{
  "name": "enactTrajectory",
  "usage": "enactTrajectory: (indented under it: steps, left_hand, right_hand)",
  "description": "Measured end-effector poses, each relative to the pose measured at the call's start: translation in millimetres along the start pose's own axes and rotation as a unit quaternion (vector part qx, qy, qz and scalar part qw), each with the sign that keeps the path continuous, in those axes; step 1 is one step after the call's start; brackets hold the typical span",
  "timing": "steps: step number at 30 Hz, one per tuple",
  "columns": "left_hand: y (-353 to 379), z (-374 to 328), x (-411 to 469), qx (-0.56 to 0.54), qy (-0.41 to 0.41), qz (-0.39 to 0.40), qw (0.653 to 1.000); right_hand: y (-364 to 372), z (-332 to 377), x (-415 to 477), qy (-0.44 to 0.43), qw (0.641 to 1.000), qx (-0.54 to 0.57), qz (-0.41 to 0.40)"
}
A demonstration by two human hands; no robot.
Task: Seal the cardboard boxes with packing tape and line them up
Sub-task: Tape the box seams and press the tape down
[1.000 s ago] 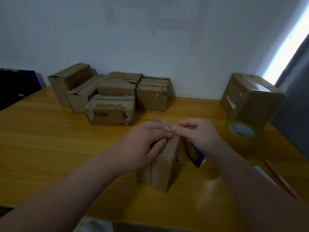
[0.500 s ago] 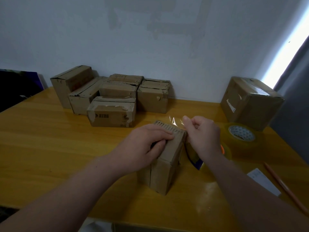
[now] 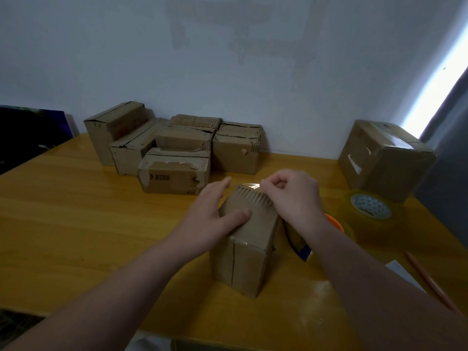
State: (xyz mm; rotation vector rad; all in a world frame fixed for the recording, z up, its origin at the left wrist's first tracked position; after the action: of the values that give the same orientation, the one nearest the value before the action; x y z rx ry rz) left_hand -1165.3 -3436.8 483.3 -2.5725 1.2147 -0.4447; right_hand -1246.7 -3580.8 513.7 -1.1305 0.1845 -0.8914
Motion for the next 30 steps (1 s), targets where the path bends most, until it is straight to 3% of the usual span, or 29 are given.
enactTrajectory:
  steps: [4, 8, 16, 23, 30]
  left_hand:
    - [7.3, -9.9, -1.7, 0.108, 0.023, 0.055, 0.992]
    - [13.1, -16.9, -1.4, 0.253, 0.030, 0.099, 0.962]
    - [24.5, -29.4, -3.4, 0.373, 0.055, 0.130, 0.917]
    - [36.4, -33.0, -6.8, 0.394, 0.099, 0.150, 0.901]
    - [32.5, -39.3, -12.4, 0.262, 0.191, 0.136, 0.936]
  right_hand:
    - [-2.9, -2.4, -4.2, 0.023, 0.999, 0.011, -0.030]
    - [-1.6, -3.1, -8.0, 0.036, 0.998, 0.019, -0.037]
    - [-3.0, -12.4, -16.8, 0.071, 0.995, 0.037, -0.056]
    - [-3.2, -14.2, -20.4, 0.082, 0.993, 0.056, -0.058]
    - [1.7, -22.7, -22.8, 0.107, 0.985, 0.132, -0.030]
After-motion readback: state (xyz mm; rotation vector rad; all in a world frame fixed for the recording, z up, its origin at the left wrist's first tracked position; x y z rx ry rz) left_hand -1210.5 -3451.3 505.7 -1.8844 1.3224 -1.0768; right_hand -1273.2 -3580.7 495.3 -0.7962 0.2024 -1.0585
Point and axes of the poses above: each hand's wrist, its own x-axis towards the middle knuckle, its own y-axis out of the palm, z = x × y, the point moved 8 cm from there along x, towards the middle knuckle, and after that the axes turned 15 degrees about -x, right-handed, at the moved point
